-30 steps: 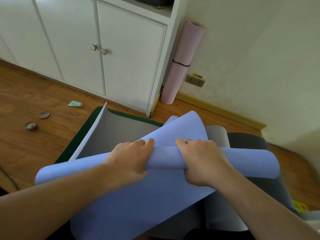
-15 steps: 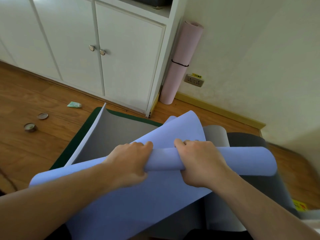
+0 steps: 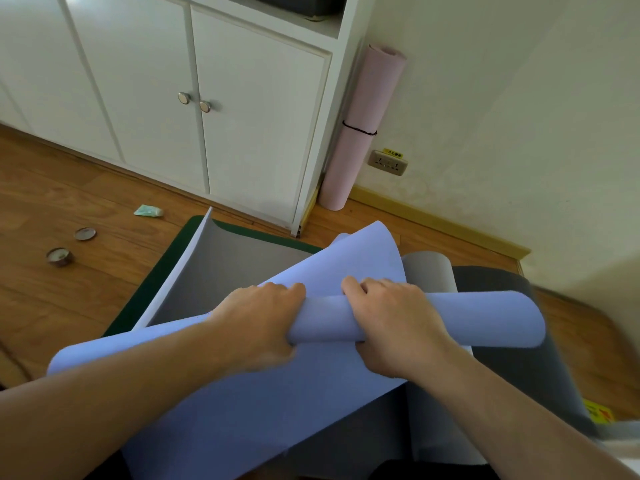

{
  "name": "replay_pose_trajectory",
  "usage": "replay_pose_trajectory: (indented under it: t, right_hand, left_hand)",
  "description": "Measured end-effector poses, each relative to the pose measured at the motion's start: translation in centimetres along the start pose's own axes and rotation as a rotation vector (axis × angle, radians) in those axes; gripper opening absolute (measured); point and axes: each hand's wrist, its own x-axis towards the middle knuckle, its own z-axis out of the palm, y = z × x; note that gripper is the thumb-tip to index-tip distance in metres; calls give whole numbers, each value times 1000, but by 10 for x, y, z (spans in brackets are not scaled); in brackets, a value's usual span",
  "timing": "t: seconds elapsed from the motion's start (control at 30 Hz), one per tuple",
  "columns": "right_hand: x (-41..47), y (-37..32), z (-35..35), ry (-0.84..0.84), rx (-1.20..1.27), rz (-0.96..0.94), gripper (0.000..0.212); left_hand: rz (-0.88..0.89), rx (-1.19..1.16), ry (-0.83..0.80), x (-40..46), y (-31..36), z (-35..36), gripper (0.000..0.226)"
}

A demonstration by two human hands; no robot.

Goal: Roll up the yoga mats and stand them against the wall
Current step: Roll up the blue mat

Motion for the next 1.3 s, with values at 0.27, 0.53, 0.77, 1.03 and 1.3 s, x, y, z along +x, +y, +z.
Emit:
replay_pose_trajectory:
  t: [0.27, 0.53, 0.77, 1.03, 1.3]
  right_hand:
    - [-2, -1, -2, -59, 120, 11, 51]
    - [0, -6, -6, -89, 50, 43, 48]
    - [0, -4, -1, -98, 135, 68, 55]
    - [1, -10, -5, -97, 28, 45, 55]
    - [0, -5, 4, -119, 223, 87, 57]
  left_hand:
    - [17, 15, 34, 0, 3, 13, 32]
    - [23, 0, 15, 0, -1, 4, 31]
    - [34, 84, 61, 5, 0, 7, 32]
    - [28, 30, 33, 2, -4, 0, 32]
    - [92, 179, 129, 3, 0, -2, 33]
